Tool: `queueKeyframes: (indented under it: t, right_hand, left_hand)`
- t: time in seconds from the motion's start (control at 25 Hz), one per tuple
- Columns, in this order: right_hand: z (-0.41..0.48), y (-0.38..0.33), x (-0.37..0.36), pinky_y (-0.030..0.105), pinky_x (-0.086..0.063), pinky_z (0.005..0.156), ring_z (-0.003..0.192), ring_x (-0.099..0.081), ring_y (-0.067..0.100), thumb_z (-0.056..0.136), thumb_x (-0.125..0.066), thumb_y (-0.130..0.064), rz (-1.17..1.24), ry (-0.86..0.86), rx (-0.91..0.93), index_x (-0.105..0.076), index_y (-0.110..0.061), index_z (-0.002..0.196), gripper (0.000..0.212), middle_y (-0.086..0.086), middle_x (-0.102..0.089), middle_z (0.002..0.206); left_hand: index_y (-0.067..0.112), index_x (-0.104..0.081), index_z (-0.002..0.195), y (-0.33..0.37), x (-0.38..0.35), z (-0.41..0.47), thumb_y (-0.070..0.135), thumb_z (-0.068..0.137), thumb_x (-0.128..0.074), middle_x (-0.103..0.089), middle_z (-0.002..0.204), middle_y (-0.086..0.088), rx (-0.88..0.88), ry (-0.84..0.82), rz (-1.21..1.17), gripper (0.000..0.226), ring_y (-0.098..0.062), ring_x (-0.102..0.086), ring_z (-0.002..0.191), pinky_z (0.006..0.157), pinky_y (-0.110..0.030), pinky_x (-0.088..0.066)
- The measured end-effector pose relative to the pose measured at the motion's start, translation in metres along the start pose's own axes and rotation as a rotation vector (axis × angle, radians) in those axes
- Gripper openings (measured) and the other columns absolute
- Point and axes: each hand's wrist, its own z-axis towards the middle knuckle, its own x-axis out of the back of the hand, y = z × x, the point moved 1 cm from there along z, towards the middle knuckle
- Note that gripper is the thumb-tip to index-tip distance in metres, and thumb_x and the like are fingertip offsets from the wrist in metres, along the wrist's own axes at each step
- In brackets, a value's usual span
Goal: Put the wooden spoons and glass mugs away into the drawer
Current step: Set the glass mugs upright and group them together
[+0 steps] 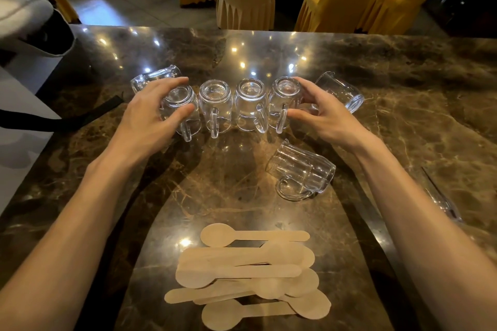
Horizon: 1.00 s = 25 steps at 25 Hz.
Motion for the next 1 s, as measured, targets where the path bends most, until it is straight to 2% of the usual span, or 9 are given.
queueKeyframes:
  t: [0.12,0.24,0.4,0.56,0.64,0.76,0.88,1.0]
  right_hand:
    - [0.0,0.001,-0.001,0.003,-0.045,0.075,0.102,-0.062,0.0,0.086,-0.065,-0.018,0.003,0.021,-0.024,-0.034,-0.023,0.144,0.066,-0.009,-0.054,0.129]
    - [-0.002,-0.001,0.0,0.008,-0.046,0.082,0.117,-0.05,0.008,0.084,-0.068,-0.02,-0.022,0.072,-0.06,-0.031,-0.023,0.146,0.072,0.002,-0.047,0.139]
    - [-0.017,-0.008,-0.001,0.013,-0.049,0.079,0.103,-0.058,0.004,0.083,-0.068,-0.025,-0.039,0.166,-0.065,-0.039,-0.022,0.141,0.065,-0.003,-0.051,0.133]
    - [-0.043,-0.005,-0.01,0.027,-0.054,0.084,0.098,-0.061,0.007,0.083,-0.069,-0.029,0.049,0.257,-0.127,-0.046,-0.023,0.133,0.055,-0.009,-0.057,0.123]
    - [-0.058,-0.001,-0.016,0.029,-0.054,0.086,0.097,-0.063,0.008,0.083,-0.068,-0.031,0.092,0.255,-0.183,-0.046,-0.024,0.132,0.054,-0.012,-0.062,0.113]
    - [-0.078,0.004,-0.024,0.029,-0.053,0.087,0.095,-0.065,0.006,0.081,-0.066,-0.04,0.117,0.237,-0.246,-0.044,-0.024,0.133,0.059,-0.013,-0.068,0.101]
    - [-0.09,0.003,-0.026,0.032,-0.051,0.092,0.097,-0.063,0.001,0.071,-0.06,-0.056,0.126,0.237,-0.27,-0.049,-0.029,0.125,0.062,-0.013,-0.068,0.1]
    - [-0.099,0.003,-0.027,0.026,-0.05,0.093,0.099,-0.06,-0.005,0.071,-0.058,-0.058,0.105,0.245,-0.277,-0.053,-0.03,0.122,0.058,-0.014,-0.067,0.102]
  left_hand:
    - [0.026,-0.046,0.137,-0.002,-0.002,0.001,0.031,0.09,-0.059,-0.047,0.141,0.0,-0.006,-0.004,-0.004,0.049,-0.014,-0.041,0.129,0.103,-0.031,-0.032]
    - [0.026,-0.044,0.138,-0.008,-0.003,-0.001,0.037,0.09,-0.057,-0.047,0.14,0.001,0.012,0.029,-0.021,0.051,-0.011,-0.042,0.124,0.102,-0.031,-0.034]
    - [0.027,-0.05,0.13,-0.027,-0.001,-0.003,0.042,0.093,-0.051,-0.055,0.128,0.001,0.086,0.233,-0.183,0.041,-0.008,-0.053,0.11,0.095,-0.032,-0.046]
    - [0.026,-0.051,0.129,-0.057,0.001,0.002,0.041,0.092,-0.05,-0.052,0.129,-0.001,0.208,0.404,-0.205,0.04,-0.004,-0.051,0.109,0.086,-0.008,-0.038]
    - [0.022,-0.046,0.133,-0.072,-0.002,0.006,0.038,0.092,-0.052,-0.05,0.133,-0.005,0.284,0.382,-0.177,0.045,-0.011,-0.05,0.116,0.09,-0.013,-0.036]
    - [0.021,-0.038,0.139,-0.087,-0.011,0.012,0.042,0.091,-0.055,-0.048,0.139,-0.004,0.353,0.271,-0.219,0.055,-0.014,-0.047,0.124,0.097,-0.022,-0.034]
    - [0.022,-0.034,0.141,-0.097,-0.019,0.016,0.046,0.089,-0.055,-0.05,0.139,-0.003,0.343,0.24,-0.244,0.061,-0.013,-0.047,0.125,0.099,-0.025,-0.035]
    - [0.021,-0.032,0.142,-0.105,-0.023,0.021,0.045,0.09,-0.055,-0.05,0.139,-0.004,0.331,0.222,-0.246,0.062,-0.015,-0.047,0.126,0.104,-0.031,-0.036]
